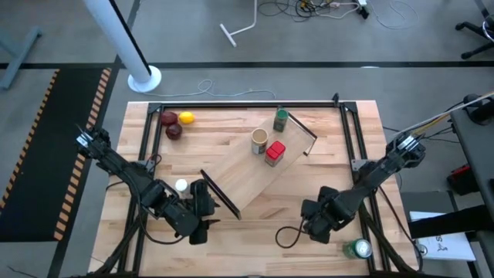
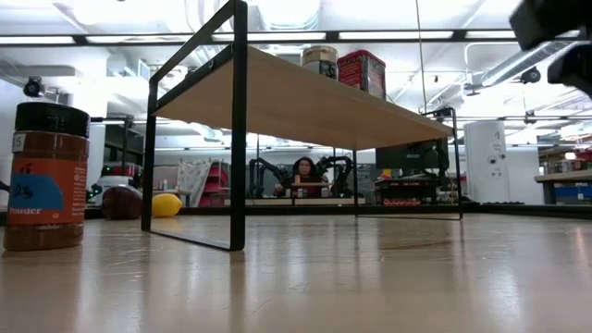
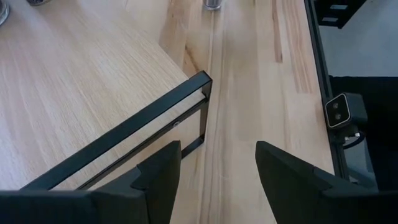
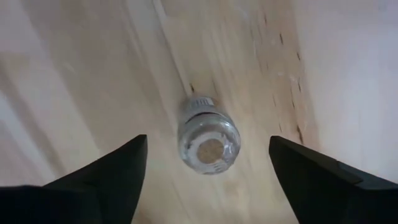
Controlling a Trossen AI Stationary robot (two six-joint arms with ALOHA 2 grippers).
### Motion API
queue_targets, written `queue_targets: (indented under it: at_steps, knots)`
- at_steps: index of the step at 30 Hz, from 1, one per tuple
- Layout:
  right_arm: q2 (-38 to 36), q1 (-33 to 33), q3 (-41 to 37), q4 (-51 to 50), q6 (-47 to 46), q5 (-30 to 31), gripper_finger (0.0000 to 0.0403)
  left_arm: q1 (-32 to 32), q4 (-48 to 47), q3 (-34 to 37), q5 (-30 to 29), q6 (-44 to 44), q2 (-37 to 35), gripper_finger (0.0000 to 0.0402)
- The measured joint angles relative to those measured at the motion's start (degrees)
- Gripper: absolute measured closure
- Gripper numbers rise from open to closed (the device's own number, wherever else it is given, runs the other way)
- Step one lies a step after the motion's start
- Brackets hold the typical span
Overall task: Shelf spices
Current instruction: Put the brown seasoning bottle on the shelf
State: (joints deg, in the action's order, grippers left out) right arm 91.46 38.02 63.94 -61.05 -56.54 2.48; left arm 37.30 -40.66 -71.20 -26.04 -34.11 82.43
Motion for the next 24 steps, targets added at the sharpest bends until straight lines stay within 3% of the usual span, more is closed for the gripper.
queue_targets:
  at_steps: [14, 19, 24]
  knots:
    - [6.99, 0.0, -3.36, 5.35, 4.16, -2.57, 0.01, 0.0, 0.0, 0.06, 0.02, -0.11, -0.01, 0.0205]
    - [8.64, -0.3, -4.23, 7.31, 4.85, -2.55, 0.0134, 0.0, 0.0, 0.06, 0.02, -0.48, -0.02, 0.0205]
    - [9.42, -0.67, -5.0, 8.02, 5.58, -4.66, 0.0199, 0.0, -0.02, 0.06, 0.04, -0.48, -0.02, 0.0205]
